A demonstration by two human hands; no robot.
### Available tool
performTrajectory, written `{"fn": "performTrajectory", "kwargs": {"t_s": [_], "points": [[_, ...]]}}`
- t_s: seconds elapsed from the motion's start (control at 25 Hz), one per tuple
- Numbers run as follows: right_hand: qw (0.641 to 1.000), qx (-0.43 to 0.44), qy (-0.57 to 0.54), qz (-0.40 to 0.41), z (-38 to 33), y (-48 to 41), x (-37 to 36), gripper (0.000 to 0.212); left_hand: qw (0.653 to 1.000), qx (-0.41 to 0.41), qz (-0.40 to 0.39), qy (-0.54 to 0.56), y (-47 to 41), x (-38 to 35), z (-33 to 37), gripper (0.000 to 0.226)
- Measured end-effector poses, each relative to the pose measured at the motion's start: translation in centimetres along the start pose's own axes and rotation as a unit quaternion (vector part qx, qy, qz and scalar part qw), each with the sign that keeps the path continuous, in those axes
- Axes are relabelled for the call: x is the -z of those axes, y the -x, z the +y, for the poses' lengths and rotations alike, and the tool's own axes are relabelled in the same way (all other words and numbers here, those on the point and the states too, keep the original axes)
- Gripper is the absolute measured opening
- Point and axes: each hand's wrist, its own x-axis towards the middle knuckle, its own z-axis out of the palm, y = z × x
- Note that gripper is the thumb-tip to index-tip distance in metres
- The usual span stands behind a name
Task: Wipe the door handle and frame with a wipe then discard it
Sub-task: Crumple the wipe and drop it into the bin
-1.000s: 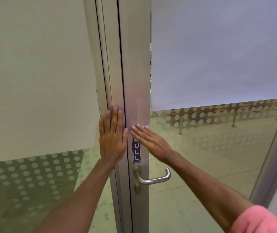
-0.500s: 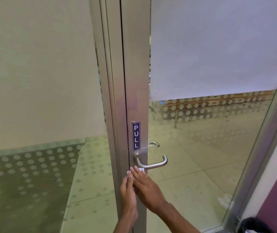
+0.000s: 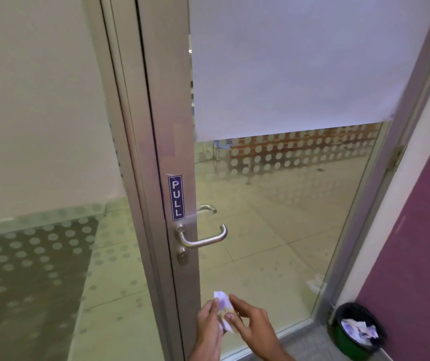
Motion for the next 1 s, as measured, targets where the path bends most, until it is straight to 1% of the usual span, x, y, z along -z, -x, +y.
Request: {"fn": "performTrajectory", "kwargs": {"t_s": [0.08, 0.12, 0.16, 0.24, 0.28, 0.32, 0.4, 0.44, 0.48, 0.52, 0.64, 0.76, 0.84, 0.88, 0.92, 1.0], "points": [[1.0, -0.022, -0.021, 0.0, 1.8, 1.4, 2.3, 0.029, 0.997, -0.016, -0.016, -0.076, 0.0, -2.1, -2.5, 0.013], [0.999, -0.038, -0.023, 0.017, 2.7, 2.0, 3.7, 0.024, 0.992, -0.033, -0.026, -0.116, 0.1, -3.5, -3.7, 0.01], [0.997, -0.06, -0.024, 0.04, 3.7, 2.8, 5.2, 0.021, 0.986, -0.047, -0.036, -0.154, 0.3, -5.1, -4.9, 0.01], [0.992, -0.099, -0.024, 0.07, 5.7, 4.3, 8.5, 0.016, 0.966, -0.088, -0.055, -0.236, 1.2, -8.4, -7.4, 0.02], [0.99, -0.113, -0.025, 0.077, 6.6, 4.7, 10.0, 0.013, 0.95, -0.125, -0.058, -0.281, 1.6, -9.7, -8.4, 0.027], [0.989, -0.125, -0.019, 0.083, 7.7, 5.2, 11.8, 0.01, 0.925, -0.171, -0.066, -0.332, 2.0, -11.3, -9.7, 0.033], [0.985, -0.14, -0.002, 0.097, 10.0, 6.2, 15.0, 0.009, 0.858, -0.251, -0.108, -0.436, 2.6, -14.3, -12.0, 0.043], [0.982, -0.147, 0.006, 0.116, 11.1, 6.6, 16.8, 0.01, 0.831, -0.27, -0.144, -0.464, 2.7, -16.0, -13.0, 0.043], [0.977, -0.158, 0.014, 0.141, 12.1, 7.0, 18.5, 0.011, 0.82, -0.265, -0.178, -0.474, 2.9, -17.8, -14.1, 0.04], [0.972, -0.17, 0.016, 0.161, 13.2, 7.4, 20.1, 0.01, 0.819, -0.244, -0.201, -0.478, 3.0, -19.6, -15.0, 0.036], [0.956, -0.22, 0.014, 0.193, 15.5, 7.9, 23.7, 0.015, 0.839, -0.168, -0.23, -0.463, 3.3, -24.1, -17.5, 0.026], [0.932, -0.261, -0.018, 0.253, 17.6, 7.8, 26.6, 0.026, 0.876, -0.092, -0.238, -0.409, 2.7, -28.0, -20.0, 0.017], [0.923, -0.267, -0.042, 0.275, 19.1, 7.6, 28.0, 0.027, 0.907, -0.032, -0.217, -0.36, 1.7, -30.3, -21.3, 0.014], [0.921, -0.271, -0.033, 0.276, 19.8, 7.4, 28.5, 0.023, 0.919, -0.007, -0.205, -0.338, 1.1, -31.5, -21.9, 0.013], [0.924, -0.27, 0.006, 0.272, 20.5, 7.1, 28.9, 0.022, 0.927, 0.013, -0.197, -0.32, 0.5, -32.6, -22.4, 0.013], [0.928, -0.261, 0.092, 0.249, 22.1, 6.2, 29.7, 0.027, 0.931, 0.035, -0.196, -0.306, -1.0, -35.0, -23.5, 0.013]]}}
